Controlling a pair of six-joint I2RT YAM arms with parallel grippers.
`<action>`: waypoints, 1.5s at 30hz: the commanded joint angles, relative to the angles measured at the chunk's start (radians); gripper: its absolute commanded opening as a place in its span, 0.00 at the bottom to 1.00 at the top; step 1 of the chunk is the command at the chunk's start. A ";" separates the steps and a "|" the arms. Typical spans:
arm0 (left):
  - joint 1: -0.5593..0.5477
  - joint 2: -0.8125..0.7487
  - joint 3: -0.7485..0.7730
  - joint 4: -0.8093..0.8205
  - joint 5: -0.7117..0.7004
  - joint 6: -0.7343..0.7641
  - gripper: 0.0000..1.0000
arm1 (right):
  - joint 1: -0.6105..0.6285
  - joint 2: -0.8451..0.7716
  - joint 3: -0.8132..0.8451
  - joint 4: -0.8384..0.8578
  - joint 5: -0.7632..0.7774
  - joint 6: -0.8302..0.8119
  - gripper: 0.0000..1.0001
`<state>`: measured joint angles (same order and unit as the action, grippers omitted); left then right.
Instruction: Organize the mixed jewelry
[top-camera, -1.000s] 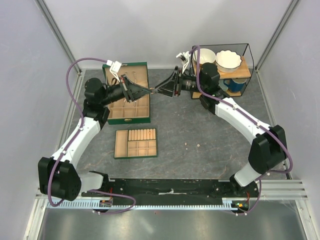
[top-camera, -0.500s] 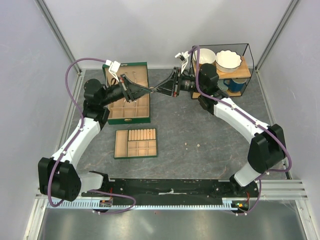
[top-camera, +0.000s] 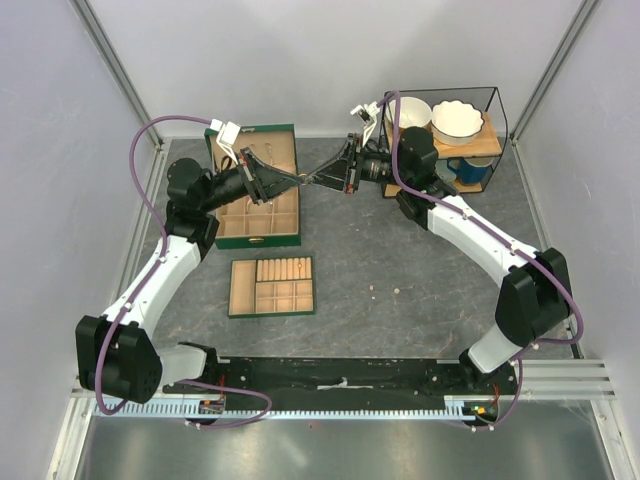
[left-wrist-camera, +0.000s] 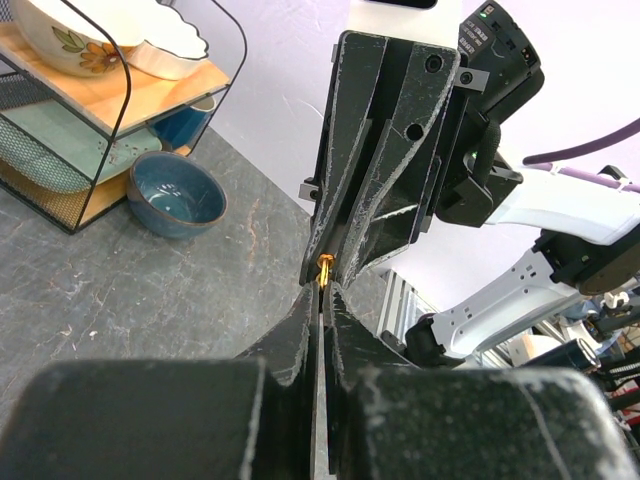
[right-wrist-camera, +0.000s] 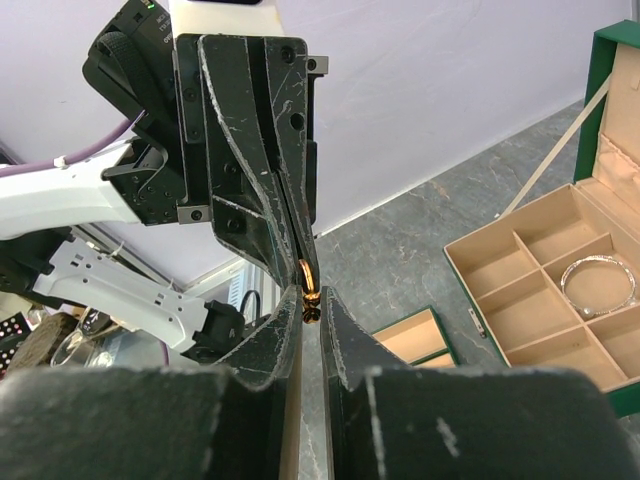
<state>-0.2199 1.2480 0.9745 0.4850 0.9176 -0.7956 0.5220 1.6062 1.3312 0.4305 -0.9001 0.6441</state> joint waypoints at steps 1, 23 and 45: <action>0.004 -0.018 -0.007 -0.002 -0.022 0.004 0.11 | 0.016 -0.008 -0.006 0.065 -0.026 0.006 0.04; 0.177 -0.107 0.053 -0.273 -0.106 0.150 0.56 | 0.018 0.096 0.436 -1.059 0.325 -0.679 0.01; 0.251 -0.127 0.179 -0.637 -0.632 0.460 0.54 | 0.262 0.472 0.566 -1.155 0.546 -0.379 0.00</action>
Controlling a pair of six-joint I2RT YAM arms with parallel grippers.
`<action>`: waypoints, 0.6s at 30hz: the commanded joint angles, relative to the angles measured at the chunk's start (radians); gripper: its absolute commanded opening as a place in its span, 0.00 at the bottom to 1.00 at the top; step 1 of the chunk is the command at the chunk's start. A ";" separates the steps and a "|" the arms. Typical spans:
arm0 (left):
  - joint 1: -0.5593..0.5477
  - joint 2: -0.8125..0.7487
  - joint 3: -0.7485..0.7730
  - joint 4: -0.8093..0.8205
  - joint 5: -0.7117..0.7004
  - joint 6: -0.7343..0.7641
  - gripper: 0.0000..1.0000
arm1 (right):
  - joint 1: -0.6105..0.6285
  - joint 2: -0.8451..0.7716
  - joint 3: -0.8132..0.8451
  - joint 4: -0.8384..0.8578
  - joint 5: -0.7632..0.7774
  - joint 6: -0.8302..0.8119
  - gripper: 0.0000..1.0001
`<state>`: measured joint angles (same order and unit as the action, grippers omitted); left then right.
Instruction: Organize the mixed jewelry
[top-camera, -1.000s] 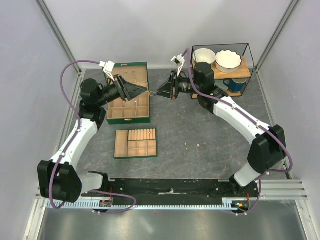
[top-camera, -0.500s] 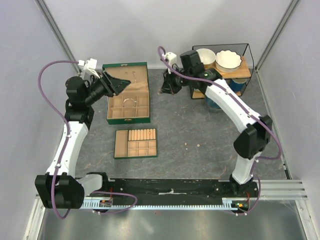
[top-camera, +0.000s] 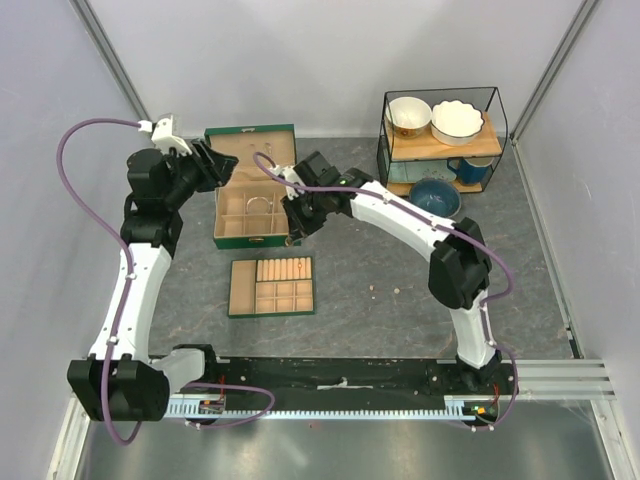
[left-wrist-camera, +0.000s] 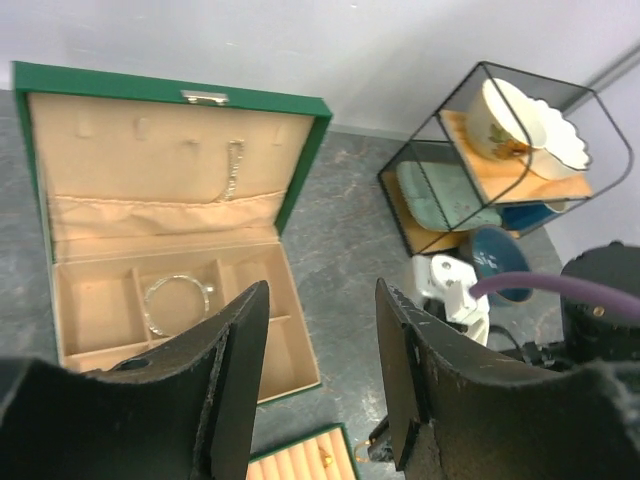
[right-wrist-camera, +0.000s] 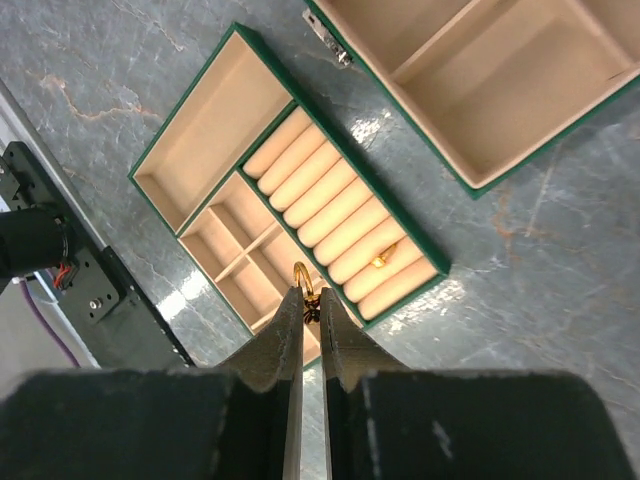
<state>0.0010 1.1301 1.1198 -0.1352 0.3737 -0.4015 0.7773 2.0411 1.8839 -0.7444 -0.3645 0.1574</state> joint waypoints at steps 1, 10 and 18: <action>0.036 -0.009 0.031 -0.017 -0.091 0.067 0.54 | 0.007 0.051 0.011 0.022 0.009 0.122 0.00; 0.060 0.002 0.012 -0.012 -0.133 0.067 0.53 | 0.007 0.111 -0.028 0.065 0.030 0.257 0.00; 0.065 0.003 -0.002 -0.011 -0.140 0.062 0.52 | 0.014 0.136 -0.060 0.088 0.107 0.361 0.00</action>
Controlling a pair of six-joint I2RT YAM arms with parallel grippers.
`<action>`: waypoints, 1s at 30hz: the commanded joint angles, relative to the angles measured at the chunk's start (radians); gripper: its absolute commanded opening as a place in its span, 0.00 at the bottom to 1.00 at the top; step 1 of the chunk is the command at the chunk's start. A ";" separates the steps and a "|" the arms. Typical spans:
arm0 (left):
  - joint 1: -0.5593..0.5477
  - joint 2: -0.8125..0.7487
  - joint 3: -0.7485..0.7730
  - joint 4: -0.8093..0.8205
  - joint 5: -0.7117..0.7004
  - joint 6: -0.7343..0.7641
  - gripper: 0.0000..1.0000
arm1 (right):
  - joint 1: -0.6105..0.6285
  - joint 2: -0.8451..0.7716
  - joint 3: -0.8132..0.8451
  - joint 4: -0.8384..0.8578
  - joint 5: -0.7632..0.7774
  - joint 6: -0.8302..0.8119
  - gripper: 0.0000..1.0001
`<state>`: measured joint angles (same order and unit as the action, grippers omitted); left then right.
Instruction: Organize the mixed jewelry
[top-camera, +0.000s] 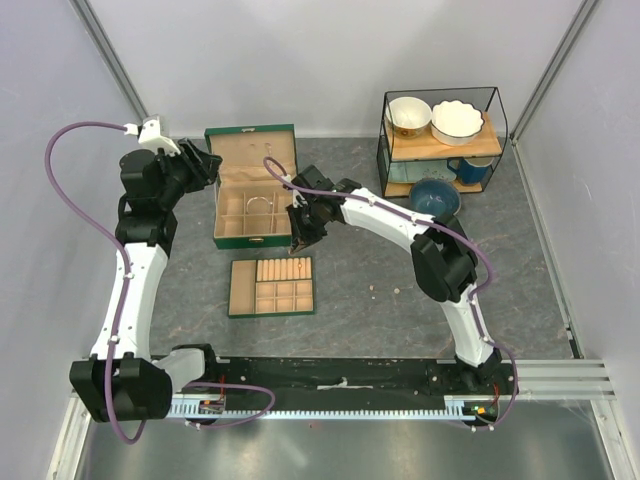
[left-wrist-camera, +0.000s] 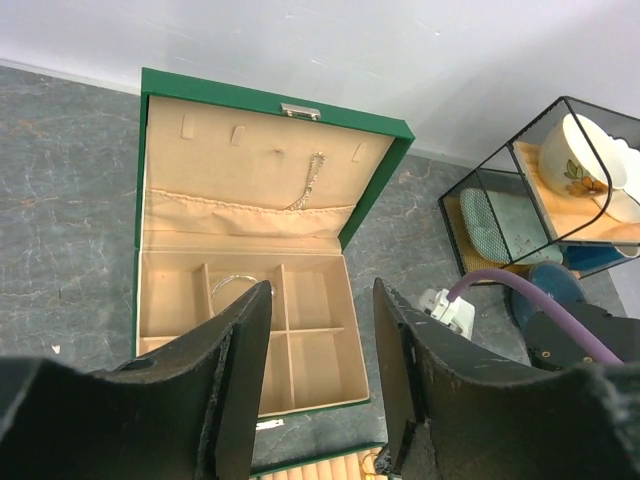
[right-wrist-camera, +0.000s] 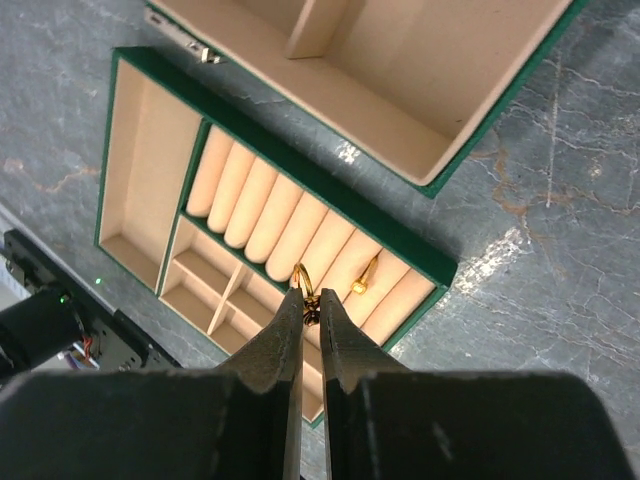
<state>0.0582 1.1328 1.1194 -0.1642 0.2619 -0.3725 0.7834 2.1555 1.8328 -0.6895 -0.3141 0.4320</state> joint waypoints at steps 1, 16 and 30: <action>0.008 -0.001 -0.003 0.017 -0.030 0.034 0.52 | 0.008 0.027 -0.010 0.033 0.064 0.096 0.00; 0.009 -0.005 -0.015 0.020 -0.038 0.024 0.52 | 0.033 0.044 -0.064 0.051 0.024 0.234 0.00; 0.008 -0.005 -0.018 0.022 -0.024 0.020 0.51 | 0.050 0.064 -0.044 0.056 0.058 0.234 0.00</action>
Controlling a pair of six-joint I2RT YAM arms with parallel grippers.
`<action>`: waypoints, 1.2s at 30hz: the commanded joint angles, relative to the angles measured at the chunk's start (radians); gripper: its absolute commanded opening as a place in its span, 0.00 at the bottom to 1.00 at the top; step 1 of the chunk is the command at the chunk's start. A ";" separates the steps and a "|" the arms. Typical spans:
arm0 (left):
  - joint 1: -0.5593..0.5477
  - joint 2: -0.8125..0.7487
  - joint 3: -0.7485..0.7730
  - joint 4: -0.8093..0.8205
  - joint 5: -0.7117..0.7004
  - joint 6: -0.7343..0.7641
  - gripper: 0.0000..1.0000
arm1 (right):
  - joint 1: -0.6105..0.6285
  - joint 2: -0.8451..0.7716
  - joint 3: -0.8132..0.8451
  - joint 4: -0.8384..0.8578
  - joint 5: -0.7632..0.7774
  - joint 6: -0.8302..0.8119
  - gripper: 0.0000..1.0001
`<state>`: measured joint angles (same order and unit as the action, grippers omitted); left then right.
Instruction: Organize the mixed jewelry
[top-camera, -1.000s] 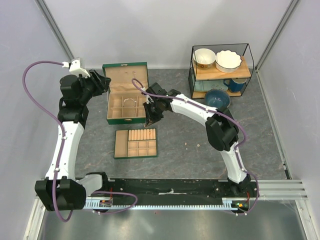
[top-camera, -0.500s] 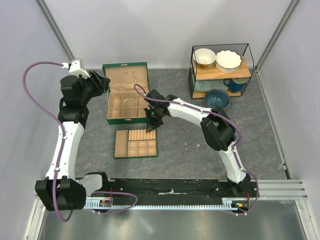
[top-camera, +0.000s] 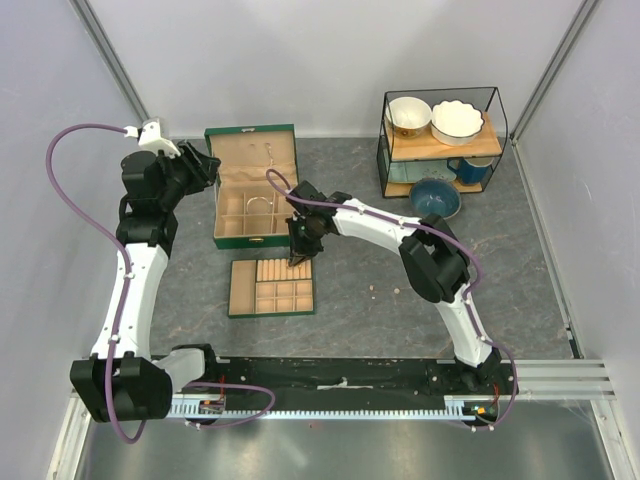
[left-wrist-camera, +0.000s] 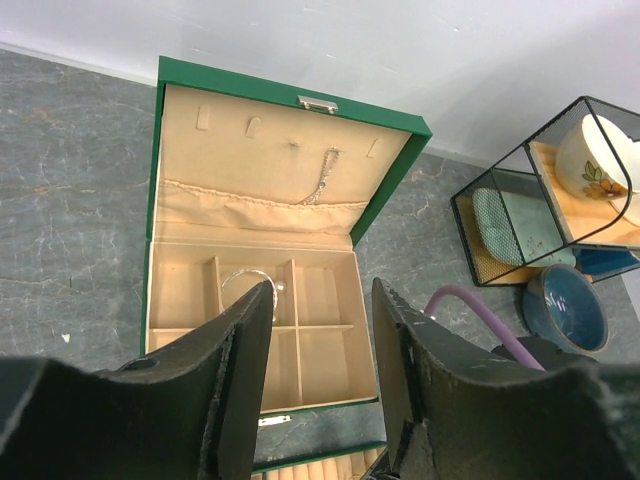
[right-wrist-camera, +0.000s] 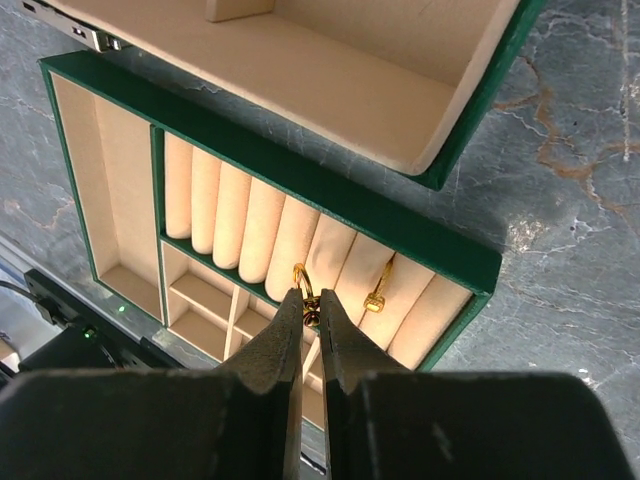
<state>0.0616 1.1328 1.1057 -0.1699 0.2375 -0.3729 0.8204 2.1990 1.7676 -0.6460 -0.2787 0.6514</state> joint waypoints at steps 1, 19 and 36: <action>0.006 -0.007 -0.003 0.027 0.000 0.017 0.51 | 0.014 0.021 0.023 0.014 0.026 0.013 0.00; 0.004 -0.008 -0.007 0.029 0.019 0.006 0.51 | 0.034 0.056 0.076 -0.009 0.093 -0.015 0.00; 0.006 0.002 -0.009 0.032 0.036 -0.008 0.51 | 0.036 0.062 0.067 -0.027 0.130 -0.029 0.00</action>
<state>0.0616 1.1328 1.1057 -0.1696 0.2489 -0.3737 0.8490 2.2436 1.8053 -0.6540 -0.1844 0.6319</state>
